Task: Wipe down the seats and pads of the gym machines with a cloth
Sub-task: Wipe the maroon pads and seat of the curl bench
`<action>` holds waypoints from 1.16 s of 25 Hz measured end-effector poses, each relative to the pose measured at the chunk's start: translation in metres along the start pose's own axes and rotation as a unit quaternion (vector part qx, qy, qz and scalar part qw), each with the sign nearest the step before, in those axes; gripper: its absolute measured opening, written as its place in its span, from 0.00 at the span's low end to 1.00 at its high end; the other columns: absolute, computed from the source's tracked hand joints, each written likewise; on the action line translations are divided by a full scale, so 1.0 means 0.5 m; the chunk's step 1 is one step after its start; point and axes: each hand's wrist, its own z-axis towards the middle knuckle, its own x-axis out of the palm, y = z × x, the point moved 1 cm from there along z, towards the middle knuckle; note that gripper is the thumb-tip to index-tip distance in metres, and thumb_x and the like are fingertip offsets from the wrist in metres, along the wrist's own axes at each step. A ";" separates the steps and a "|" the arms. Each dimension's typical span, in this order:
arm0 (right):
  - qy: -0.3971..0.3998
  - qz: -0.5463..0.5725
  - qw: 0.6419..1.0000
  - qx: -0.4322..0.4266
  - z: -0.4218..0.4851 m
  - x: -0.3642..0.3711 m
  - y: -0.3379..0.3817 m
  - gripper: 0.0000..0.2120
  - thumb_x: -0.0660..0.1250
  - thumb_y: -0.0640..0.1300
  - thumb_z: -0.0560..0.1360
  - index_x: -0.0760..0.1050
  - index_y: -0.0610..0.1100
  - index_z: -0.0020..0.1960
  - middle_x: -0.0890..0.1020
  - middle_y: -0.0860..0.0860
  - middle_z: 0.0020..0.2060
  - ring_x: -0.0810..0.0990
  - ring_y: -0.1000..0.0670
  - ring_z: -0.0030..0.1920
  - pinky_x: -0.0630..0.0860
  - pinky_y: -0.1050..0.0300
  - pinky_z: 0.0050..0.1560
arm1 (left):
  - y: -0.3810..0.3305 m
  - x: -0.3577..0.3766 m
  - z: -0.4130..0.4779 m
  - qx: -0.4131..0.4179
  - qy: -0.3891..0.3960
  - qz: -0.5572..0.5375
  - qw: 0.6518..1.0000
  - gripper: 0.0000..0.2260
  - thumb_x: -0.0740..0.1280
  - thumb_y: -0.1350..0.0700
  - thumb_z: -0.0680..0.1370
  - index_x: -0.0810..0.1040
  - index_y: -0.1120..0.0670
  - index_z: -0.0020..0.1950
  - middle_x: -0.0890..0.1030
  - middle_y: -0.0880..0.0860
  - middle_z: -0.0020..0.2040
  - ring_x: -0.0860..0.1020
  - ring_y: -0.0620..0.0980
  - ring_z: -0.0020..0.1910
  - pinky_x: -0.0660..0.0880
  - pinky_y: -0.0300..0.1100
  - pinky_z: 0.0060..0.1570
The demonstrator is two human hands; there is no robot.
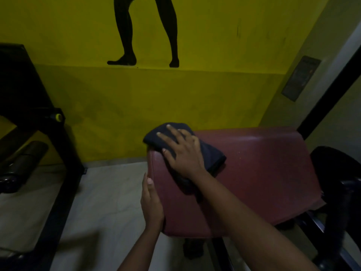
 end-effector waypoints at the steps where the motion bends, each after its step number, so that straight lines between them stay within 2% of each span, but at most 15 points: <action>1: -0.003 0.001 0.999 0.037 0.007 -0.006 -0.020 0.22 0.52 0.58 0.77 0.65 0.58 0.70 0.65 0.53 0.73 0.66 0.46 0.67 0.64 0.45 0.59 | -0.007 0.001 -0.004 0.007 0.001 0.005 1.000 0.32 0.48 0.34 0.75 0.67 0.50 0.72 0.74 0.54 0.67 0.73 0.54 0.64 0.71 0.50 0.62; 4: -0.039 -0.016 0.991 0.123 -0.040 -0.019 -0.084 0.23 0.51 0.58 0.77 0.66 0.57 0.70 0.65 0.51 0.72 0.66 0.45 0.68 0.65 0.43 0.61 | -0.014 -0.001 -0.009 0.020 0.008 0.027 0.999 0.26 0.49 0.39 0.79 0.66 0.51 0.72 0.75 0.54 0.65 0.75 0.52 0.59 0.70 0.44 0.54; 6: -0.080 -0.023 0.972 0.219 -0.092 -0.016 -0.092 0.24 0.51 0.59 0.77 0.64 0.56 0.71 0.63 0.51 0.73 0.65 0.44 0.69 0.65 0.41 0.62 | -0.016 -0.002 -0.011 0.023 0.013 0.042 0.999 0.31 0.48 0.34 0.77 0.65 0.51 0.72 0.74 0.54 0.66 0.74 0.53 0.60 0.71 0.48 0.57; 8: -0.109 -0.019 0.946 0.306 -0.142 0.003 -0.032 0.25 0.51 0.59 0.77 0.61 0.55 0.73 0.62 0.50 0.74 0.63 0.43 0.70 0.64 0.39 0.63 | -0.016 -0.001 -0.010 0.031 0.013 0.061 0.998 0.32 0.48 0.34 0.76 0.65 0.51 0.72 0.74 0.54 0.66 0.74 0.53 0.61 0.72 0.49 0.59; 10: -0.093 -0.023 0.954 0.282 -0.192 0.026 0.062 0.26 0.51 0.59 0.77 0.58 0.55 0.74 0.61 0.49 0.74 0.60 0.44 0.71 0.60 0.40 0.64 | -0.017 -0.002 -0.009 0.036 0.023 0.070 0.997 0.29 0.49 0.36 0.77 0.65 0.51 0.72 0.74 0.53 0.66 0.74 0.52 0.61 0.71 0.49 0.59; 12: -0.050 -0.034 0.981 0.186 -0.251 0.037 0.106 0.26 0.51 0.59 0.77 0.57 0.55 0.74 0.60 0.50 0.74 0.59 0.45 0.71 0.58 0.43 0.64 | -0.019 -0.008 -0.016 0.031 0.040 0.069 0.996 0.26 0.50 0.38 0.78 0.66 0.50 0.71 0.73 0.53 0.67 0.73 0.53 0.64 0.70 0.52 0.63; 14: -0.028 -0.040 0.994 0.097 -0.299 0.024 0.062 0.26 0.52 0.59 0.77 0.58 0.56 0.74 0.60 0.51 0.75 0.58 0.47 0.72 0.61 0.45 0.64 | -0.015 -0.015 -0.055 0.027 0.042 0.068 0.996 0.25 0.54 0.42 0.80 0.62 0.51 0.74 0.66 0.54 0.72 0.67 0.53 0.70 0.64 0.52 0.70; 15: -0.029 -0.041 0.996 0.079 -0.315 0.013 0.026 0.25 0.53 0.58 0.77 0.59 0.57 0.74 0.59 0.52 0.75 0.59 0.47 0.72 0.64 0.45 0.63 | -0.012 -0.016 -0.087 0.027 0.039 0.079 0.996 0.26 0.55 0.44 0.80 0.58 0.53 0.76 0.61 0.54 0.75 0.62 0.52 0.73 0.58 0.49 0.73; 17: -0.029 -0.041 0.994 0.095 -0.343 -0.009 -0.050 0.25 0.53 0.58 0.77 0.60 0.57 0.73 0.60 0.52 0.74 0.59 0.48 0.72 0.66 0.44 0.62 | -0.007 -0.009 -0.165 0.061 0.023 0.126 0.990 0.30 0.58 0.45 0.79 0.52 0.54 0.77 0.52 0.52 0.78 0.52 0.49 0.76 0.49 0.40 0.73; 19: -0.019 -0.040 0.991 0.126 -0.348 -0.035 -0.137 0.25 0.52 0.58 0.77 0.61 0.56 0.73 0.61 0.51 0.74 0.60 0.47 0.72 0.66 0.43 0.62 | 0.004 0.007 -0.225 0.149 0.012 0.191 0.970 0.34 0.57 0.40 0.76 0.51 0.55 0.76 0.49 0.50 0.77 0.48 0.47 0.77 0.45 0.41 0.74; 22: -0.055 -0.011 0.961 0.271 -0.339 -0.056 -0.211 0.26 0.51 0.59 0.76 0.62 0.55 0.73 0.63 0.48 0.73 0.64 0.43 0.69 0.68 0.40 0.61 | 0.025 0.044 -0.247 0.245 0.040 0.289 0.925 0.37 0.50 0.31 0.74 0.50 0.52 0.76 0.49 0.46 0.76 0.44 0.45 0.76 0.36 0.35 0.72; 24: -0.082 0.018 0.943 0.322 -0.332 -0.053 -0.167 0.26 0.52 0.58 0.76 0.61 0.55 0.73 0.63 0.48 0.73 0.64 0.42 0.69 0.64 0.40 0.62 | 0.023 0.074 -0.235 0.284 0.047 0.330 0.899 0.34 0.47 0.33 0.75 0.50 0.51 0.75 0.49 0.46 0.76 0.45 0.45 0.76 0.34 0.35 0.72; 25: -0.077 0.021 0.953 0.293 -0.339 -0.045 -0.129 0.26 0.52 0.58 0.76 0.60 0.55 0.74 0.63 0.48 0.74 0.62 0.43 0.70 0.60 0.41 0.63 | 0.017 0.090 -0.224 0.299 0.047 0.348 0.887 0.32 0.48 0.35 0.76 0.50 0.51 0.75 0.50 0.47 0.76 0.45 0.44 0.76 0.35 0.37 0.73; 27: -0.039 -0.009 0.987 0.157 -0.388 -0.027 -0.088 0.26 0.51 0.56 0.76 0.59 0.56 0.74 0.61 0.50 0.74 0.59 0.45 0.72 0.56 0.43 0.64 | 0.004 0.125 -0.191 0.330 0.051 0.378 0.863 0.29 0.47 0.39 0.78 0.53 0.54 0.75 0.53 0.49 0.76 0.46 0.43 0.75 0.37 0.39 0.73; 29: -0.018 -0.014 0.999 0.048 -0.393 -0.043 -0.170 0.25 0.53 0.56 0.76 0.59 0.58 0.73 0.60 0.52 0.74 0.59 0.48 0.72 0.59 0.46 0.63 | -0.004 0.161 -0.163 0.360 0.043 0.428 0.828 0.29 0.43 0.40 0.80 0.58 0.57 0.75 0.58 0.53 0.76 0.50 0.46 0.75 0.39 0.42 0.73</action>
